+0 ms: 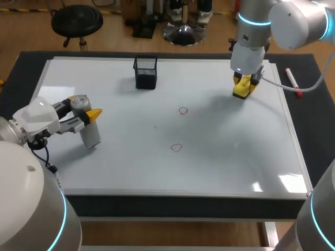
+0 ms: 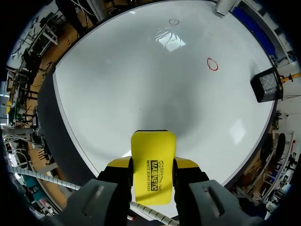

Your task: Pick up the inspection probe, press it on each red-marked spot on the whiteboard one by one, put down the probe, pick up the eraser, and wipe off all the red marks.

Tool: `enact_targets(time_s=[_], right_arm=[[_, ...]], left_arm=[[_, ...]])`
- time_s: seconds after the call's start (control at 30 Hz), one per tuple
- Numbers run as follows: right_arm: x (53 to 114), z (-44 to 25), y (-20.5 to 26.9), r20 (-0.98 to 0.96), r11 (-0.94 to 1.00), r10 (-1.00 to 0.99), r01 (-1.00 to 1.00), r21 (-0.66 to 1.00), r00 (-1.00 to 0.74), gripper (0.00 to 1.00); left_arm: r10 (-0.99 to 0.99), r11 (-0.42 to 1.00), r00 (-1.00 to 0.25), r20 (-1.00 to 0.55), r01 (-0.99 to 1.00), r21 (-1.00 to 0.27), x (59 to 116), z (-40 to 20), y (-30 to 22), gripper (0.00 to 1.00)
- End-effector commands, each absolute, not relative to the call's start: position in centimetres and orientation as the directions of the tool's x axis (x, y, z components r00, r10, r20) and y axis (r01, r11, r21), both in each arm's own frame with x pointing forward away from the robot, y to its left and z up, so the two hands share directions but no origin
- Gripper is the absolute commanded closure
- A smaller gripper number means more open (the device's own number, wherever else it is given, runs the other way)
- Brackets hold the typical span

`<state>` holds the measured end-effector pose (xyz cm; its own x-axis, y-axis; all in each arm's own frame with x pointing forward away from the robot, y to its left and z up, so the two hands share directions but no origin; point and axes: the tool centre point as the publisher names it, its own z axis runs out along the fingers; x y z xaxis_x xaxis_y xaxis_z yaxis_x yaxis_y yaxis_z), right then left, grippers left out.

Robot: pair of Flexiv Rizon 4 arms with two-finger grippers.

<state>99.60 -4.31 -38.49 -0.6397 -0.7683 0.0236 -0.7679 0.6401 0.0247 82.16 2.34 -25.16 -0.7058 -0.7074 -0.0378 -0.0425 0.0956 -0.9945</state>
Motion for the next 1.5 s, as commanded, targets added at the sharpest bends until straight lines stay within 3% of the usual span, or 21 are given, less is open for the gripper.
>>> enact_targets(time_s=[0.03,0.3,0.87,1.5], right_arm=[[99.7,-38.4,-4.4,0.027,0.639,-0.769,-0.769,0.023,-0.639,1.00],[99.7,-38.4,-4.4,0.027,0.639,-0.769,-0.769,0.023,-0.639,1.00],[99.7,-38.4,-4.4,0.027,0.639,-0.769,-0.769,0.023,-0.639,1.00],[99.7,-38.4,-4.4,0.027,0.639,-0.769,-0.769,0.023,-0.639,1.00]], left_arm=[[-0.719,0.098,-0.694,-0.042,-0.041,-0.994,82.3,-25.2,1.8,1.00],[-0.719,0.098,-0.694,-0.042,-0.041,-0.994,82.3,-25.2,1.8,1.00],[-0.468,0.118,-0.877,-0.112,0.064,-0.991,89.1,-21.8,-2.1,1.00],[-0.123,0.076,-0.988,-0.090,0.081,-0.994,94.9,-20.2,-12.1,1.00]])
